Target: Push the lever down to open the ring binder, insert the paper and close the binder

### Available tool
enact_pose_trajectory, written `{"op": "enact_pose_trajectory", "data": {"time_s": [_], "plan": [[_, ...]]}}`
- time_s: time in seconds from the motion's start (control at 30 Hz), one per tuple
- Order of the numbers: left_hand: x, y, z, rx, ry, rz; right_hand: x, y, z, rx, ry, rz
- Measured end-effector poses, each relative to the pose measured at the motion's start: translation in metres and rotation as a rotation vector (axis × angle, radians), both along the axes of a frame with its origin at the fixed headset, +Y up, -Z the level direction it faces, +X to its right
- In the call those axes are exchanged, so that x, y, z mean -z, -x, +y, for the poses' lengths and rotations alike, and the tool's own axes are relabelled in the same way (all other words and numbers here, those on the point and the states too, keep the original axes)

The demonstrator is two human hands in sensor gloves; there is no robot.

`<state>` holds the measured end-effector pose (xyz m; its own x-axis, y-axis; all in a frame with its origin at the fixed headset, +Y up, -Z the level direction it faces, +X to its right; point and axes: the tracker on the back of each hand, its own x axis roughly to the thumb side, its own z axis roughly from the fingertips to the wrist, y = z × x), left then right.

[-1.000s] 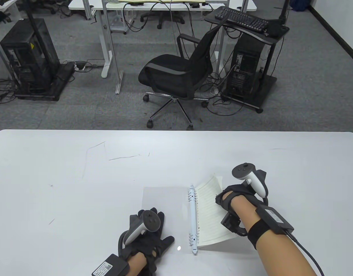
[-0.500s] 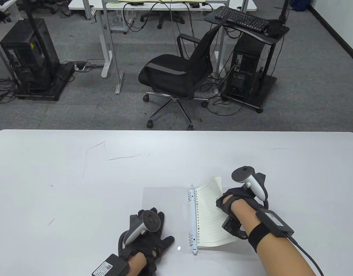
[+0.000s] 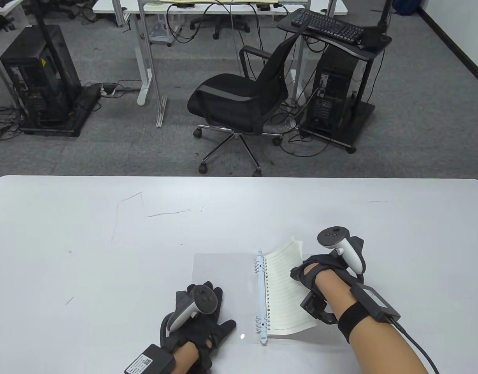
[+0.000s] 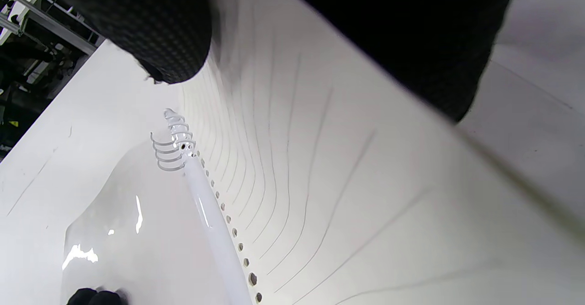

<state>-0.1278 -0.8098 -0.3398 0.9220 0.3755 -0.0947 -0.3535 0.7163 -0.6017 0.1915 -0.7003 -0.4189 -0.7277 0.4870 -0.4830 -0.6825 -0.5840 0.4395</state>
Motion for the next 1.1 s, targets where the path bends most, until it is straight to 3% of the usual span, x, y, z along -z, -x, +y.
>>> {"op": "enact_pose_trajectory", "data": {"time_s": [0.73, 0.97, 1.1], "plan": [[0.000, 0.000, 0.000, -0.003, 0.002, 0.000, -0.009, -0.024, -0.012, 0.099, 0.014, -0.084], [0.000, 0.000, 0.000, -0.002, 0.002, 0.000, -0.015, -0.045, 0.007, 0.039, -0.141, -0.132], [0.000, 0.000, 0.000, -0.002, 0.002, -0.001, -0.021, -0.044, 0.020, -0.229, -0.359, 0.089]]}}
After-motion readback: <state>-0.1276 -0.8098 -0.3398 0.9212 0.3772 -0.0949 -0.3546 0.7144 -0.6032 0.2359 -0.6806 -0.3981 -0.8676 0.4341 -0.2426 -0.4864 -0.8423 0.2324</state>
